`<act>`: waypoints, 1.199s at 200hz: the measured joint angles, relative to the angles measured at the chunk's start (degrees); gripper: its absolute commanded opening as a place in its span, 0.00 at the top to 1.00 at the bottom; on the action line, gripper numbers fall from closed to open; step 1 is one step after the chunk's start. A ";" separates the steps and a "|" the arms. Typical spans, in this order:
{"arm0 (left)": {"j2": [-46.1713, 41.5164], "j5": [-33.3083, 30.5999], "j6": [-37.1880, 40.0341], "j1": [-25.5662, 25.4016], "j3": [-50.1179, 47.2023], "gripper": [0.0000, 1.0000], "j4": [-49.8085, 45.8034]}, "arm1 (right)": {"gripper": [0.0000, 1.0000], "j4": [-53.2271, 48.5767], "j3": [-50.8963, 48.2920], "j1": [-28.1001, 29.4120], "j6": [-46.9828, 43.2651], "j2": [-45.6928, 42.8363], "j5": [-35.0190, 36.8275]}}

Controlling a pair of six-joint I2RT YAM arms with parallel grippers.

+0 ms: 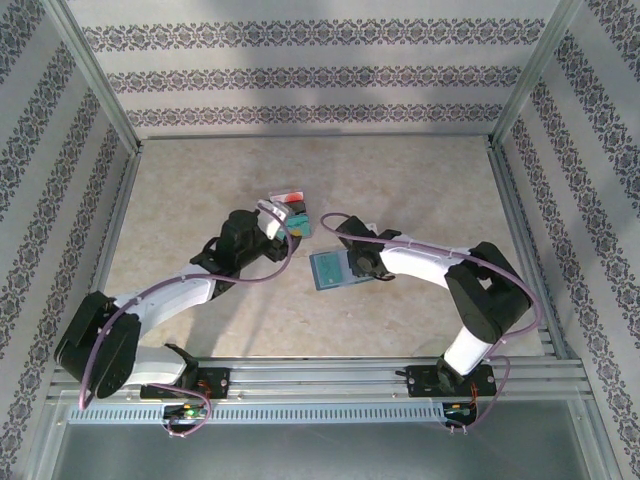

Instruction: Take the credit cards out of the card holder

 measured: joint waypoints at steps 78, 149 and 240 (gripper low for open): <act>15.02 2.38 -6.71 -8.22 0.37 0.59 1.42 | 0.67 1.14 -5.99 -5.88 0.13 -10.51 -3.48; 21.57 3.06 -9.77 -8.87 3.28 0.78 3.91 | 0.75 4.52 -6.84 -6.56 2.97 -17.46 -14.91; 26.53 3.08 -11.50 -8.87 3.87 0.85 8.98 | 0.77 12.04 -4.13 -4.48 5.01 -4.74 -27.69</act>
